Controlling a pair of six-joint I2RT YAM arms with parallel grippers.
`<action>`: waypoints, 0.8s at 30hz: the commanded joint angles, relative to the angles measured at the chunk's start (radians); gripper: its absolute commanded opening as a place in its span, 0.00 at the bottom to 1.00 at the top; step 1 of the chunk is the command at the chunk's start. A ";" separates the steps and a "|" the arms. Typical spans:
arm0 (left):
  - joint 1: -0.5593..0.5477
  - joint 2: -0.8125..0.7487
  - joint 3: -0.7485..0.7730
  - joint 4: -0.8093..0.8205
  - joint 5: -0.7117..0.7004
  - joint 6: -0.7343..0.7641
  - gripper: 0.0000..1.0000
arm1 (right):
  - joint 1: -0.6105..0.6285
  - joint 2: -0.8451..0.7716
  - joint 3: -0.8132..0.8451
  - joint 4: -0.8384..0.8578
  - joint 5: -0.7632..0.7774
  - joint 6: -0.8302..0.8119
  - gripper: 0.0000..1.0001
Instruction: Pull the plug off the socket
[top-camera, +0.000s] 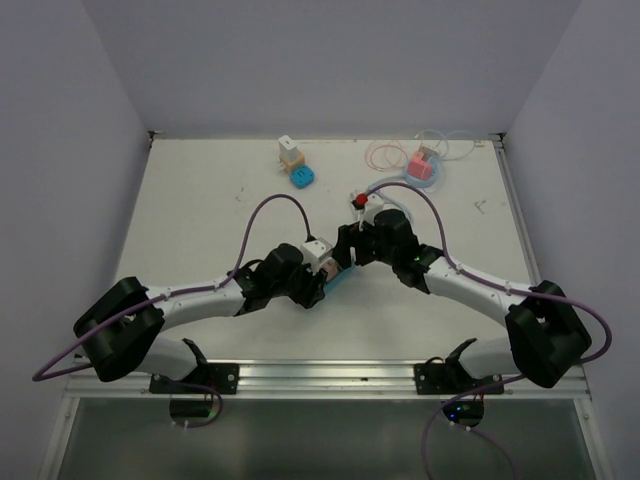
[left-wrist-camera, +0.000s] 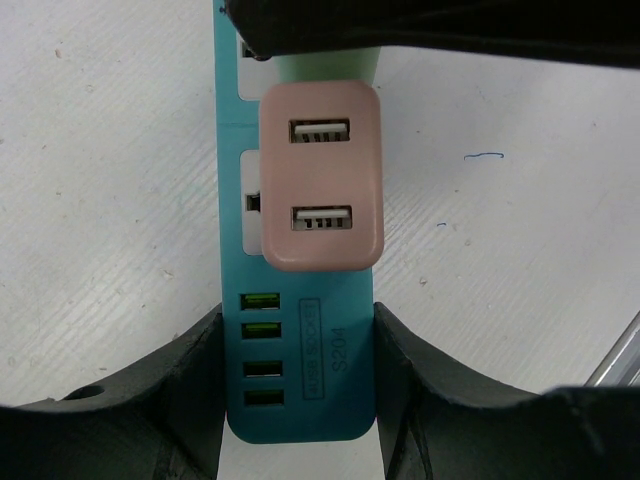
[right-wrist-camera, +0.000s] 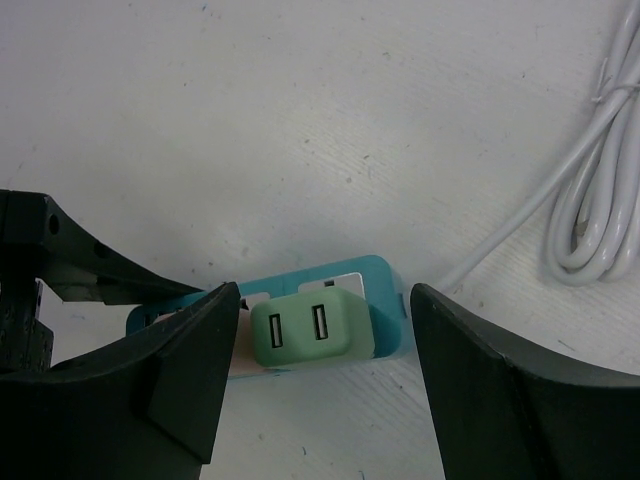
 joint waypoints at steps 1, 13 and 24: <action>-0.011 -0.036 0.053 0.070 0.040 0.002 0.00 | 0.010 0.007 -0.008 0.055 0.019 -0.022 0.73; -0.011 -0.041 0.079 0.025 -0.004 -0.034 0.00 | 0.013 0.003 -0.033 0.035 0.036 -0.032 0.66; -0.009 -0.029 0.087 0.016 -0.012 -0.042 0.00 | 0.017 -0.008 -0.016 0.014 0.020 -0.031 0.32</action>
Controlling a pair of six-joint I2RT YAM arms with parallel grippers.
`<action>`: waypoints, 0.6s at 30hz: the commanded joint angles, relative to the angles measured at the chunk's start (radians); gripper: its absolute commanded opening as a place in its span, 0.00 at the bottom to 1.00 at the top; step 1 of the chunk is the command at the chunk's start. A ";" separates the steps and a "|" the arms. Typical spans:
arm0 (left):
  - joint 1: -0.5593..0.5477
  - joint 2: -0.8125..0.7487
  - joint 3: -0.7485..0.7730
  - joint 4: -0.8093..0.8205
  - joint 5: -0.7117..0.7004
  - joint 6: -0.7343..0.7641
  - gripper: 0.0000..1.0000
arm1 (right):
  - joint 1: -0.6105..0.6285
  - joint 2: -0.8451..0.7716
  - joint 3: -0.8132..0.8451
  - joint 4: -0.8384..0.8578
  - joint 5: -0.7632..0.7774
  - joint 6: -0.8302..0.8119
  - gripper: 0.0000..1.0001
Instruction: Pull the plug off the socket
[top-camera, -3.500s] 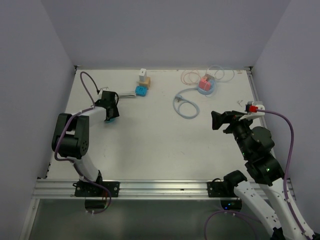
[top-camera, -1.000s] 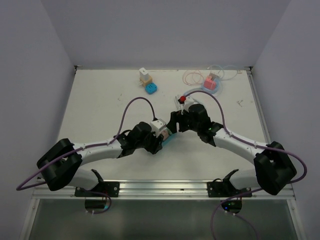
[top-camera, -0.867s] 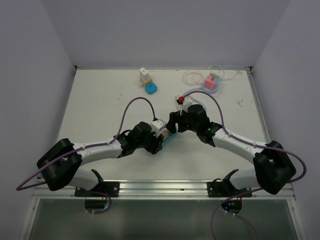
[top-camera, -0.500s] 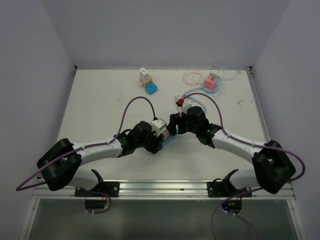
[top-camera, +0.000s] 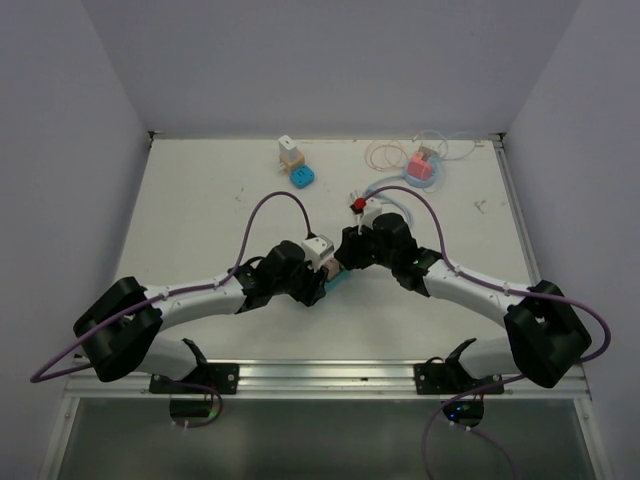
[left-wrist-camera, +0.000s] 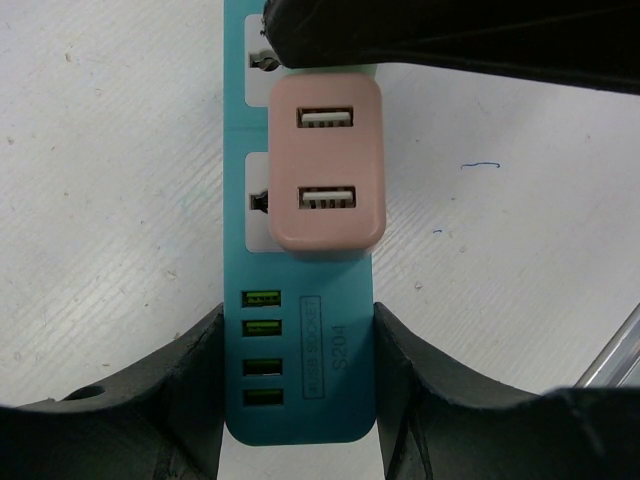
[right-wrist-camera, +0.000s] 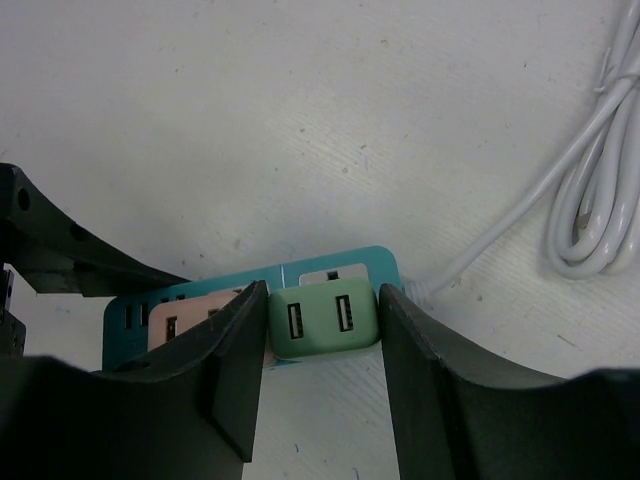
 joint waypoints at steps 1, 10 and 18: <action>-0.010 -0.024 0.051 0.067 -0.001 -0.019 0.00 | 0.000 -0.013 0.014 -0.009 0.002 -0.014 0.27; -0.010 0.044 0.083 0.014 0.014 -0.027 0.00 | 0.002 -0.072 0.069 -0.025 0.004 -0.023 0.04; -0.008 0.122 0.127 -0.012 0.056 -0.056 0.00 | 0.002 -0.088 0.100 -0.005 0.007 -0.046 0.00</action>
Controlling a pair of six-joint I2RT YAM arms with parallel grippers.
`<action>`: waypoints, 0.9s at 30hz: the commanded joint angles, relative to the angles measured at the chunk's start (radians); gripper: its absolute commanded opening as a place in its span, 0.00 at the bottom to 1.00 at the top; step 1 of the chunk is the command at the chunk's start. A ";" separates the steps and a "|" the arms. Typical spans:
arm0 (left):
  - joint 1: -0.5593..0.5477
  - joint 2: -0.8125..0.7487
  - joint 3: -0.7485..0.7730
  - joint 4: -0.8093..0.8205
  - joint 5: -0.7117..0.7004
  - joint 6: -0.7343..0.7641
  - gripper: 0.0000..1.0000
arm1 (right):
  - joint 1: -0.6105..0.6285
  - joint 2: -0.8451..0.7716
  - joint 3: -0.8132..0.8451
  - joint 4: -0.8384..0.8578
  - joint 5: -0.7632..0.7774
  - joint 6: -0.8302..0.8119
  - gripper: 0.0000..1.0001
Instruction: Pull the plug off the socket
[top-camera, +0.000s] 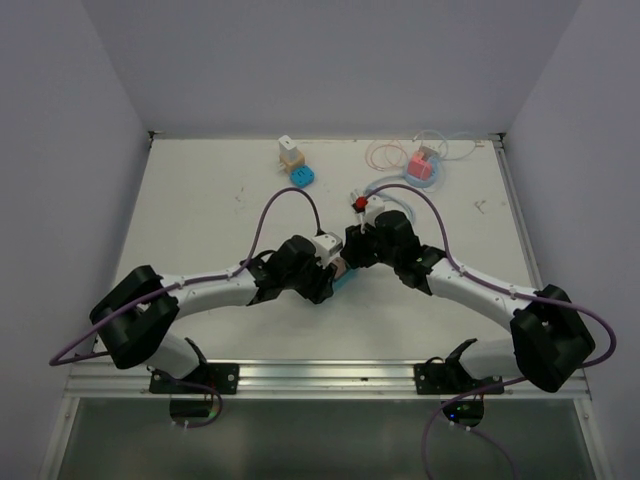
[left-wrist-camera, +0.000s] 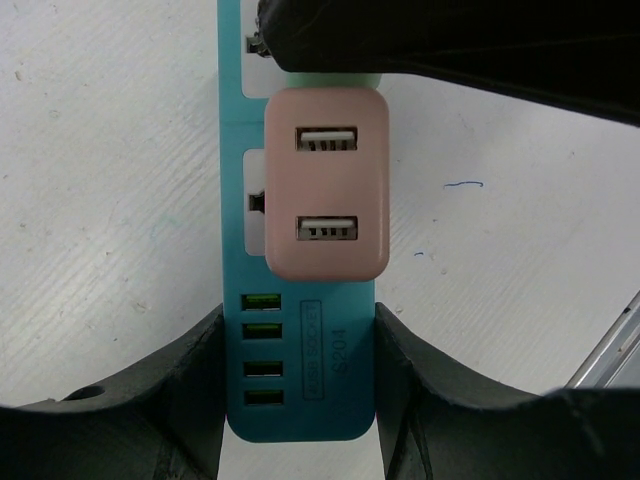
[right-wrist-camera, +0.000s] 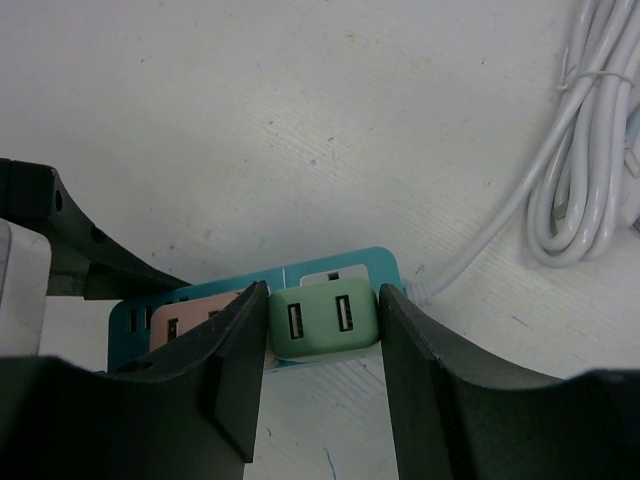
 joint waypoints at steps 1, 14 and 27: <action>-0.003 0.030 0.045 -0.017 0.031 -0.033 0.00 | 0.007 -0.062 0.071 0.085 -0.028 0.001 0.00; 0.008 0.076 0.049 -0.027 0.023 -0.046 0.00 | 0.008 -0.099 0.039 0.128 0.010 0.010 0.00; 0.008 0.062 0.069 -0.033 0.037 -0.069 0.00 | 0.007 -0.065 0.044 0.131 -0.033 0.010 0.00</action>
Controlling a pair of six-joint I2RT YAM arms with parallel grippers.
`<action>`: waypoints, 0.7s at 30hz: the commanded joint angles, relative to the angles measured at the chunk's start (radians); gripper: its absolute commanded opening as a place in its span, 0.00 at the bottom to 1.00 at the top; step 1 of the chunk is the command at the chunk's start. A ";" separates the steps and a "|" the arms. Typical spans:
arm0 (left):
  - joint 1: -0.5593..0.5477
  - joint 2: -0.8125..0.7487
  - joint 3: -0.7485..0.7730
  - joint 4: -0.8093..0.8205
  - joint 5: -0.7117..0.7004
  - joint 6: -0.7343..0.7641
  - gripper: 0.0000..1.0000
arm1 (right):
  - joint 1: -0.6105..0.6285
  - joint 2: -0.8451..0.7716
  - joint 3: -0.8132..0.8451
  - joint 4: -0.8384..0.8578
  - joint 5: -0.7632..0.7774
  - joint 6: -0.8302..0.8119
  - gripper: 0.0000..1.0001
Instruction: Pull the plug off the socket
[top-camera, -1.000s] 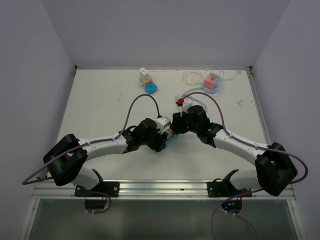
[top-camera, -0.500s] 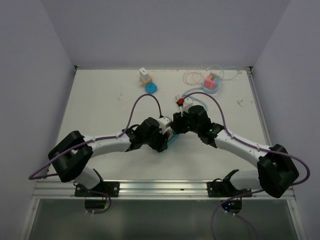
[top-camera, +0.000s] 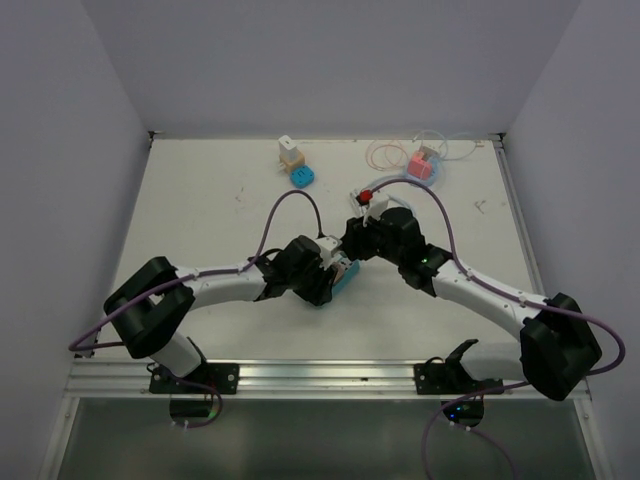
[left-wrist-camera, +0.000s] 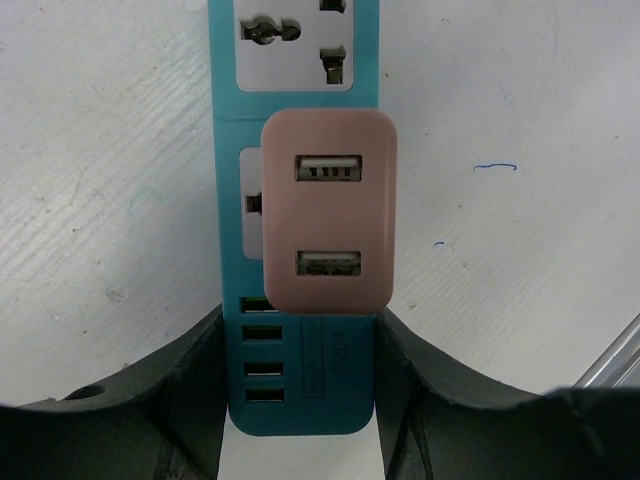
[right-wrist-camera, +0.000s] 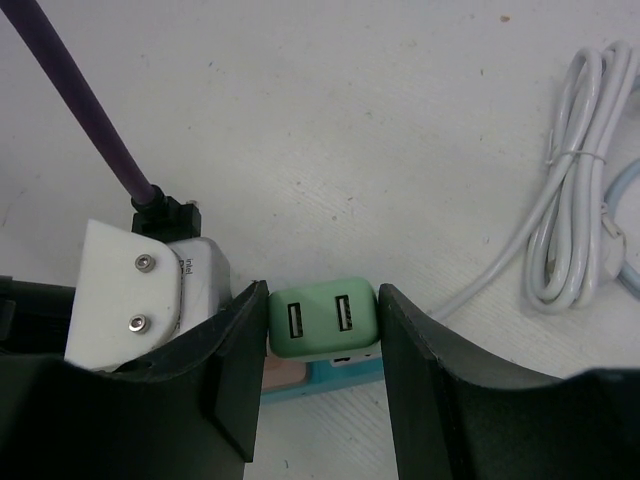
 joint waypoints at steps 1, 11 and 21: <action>-0.001 -0.038 0.030 0.022 0.000 -0.018 0.00 | 0.008 -0.015 0.033 0.067 -0.020 0.010 0.00; 0.071 -0.096 -0.030 0.029 -0.021 -0.012 0.00 | -0.003 -0.049 0.023 -0.100 0.415 0.040 0.00; 0.091 -0.185 -0.082 0.028 -0.176 0.007 0.00 | -0.281 0.060 0.111 -0.477 0.480 0.252 0.00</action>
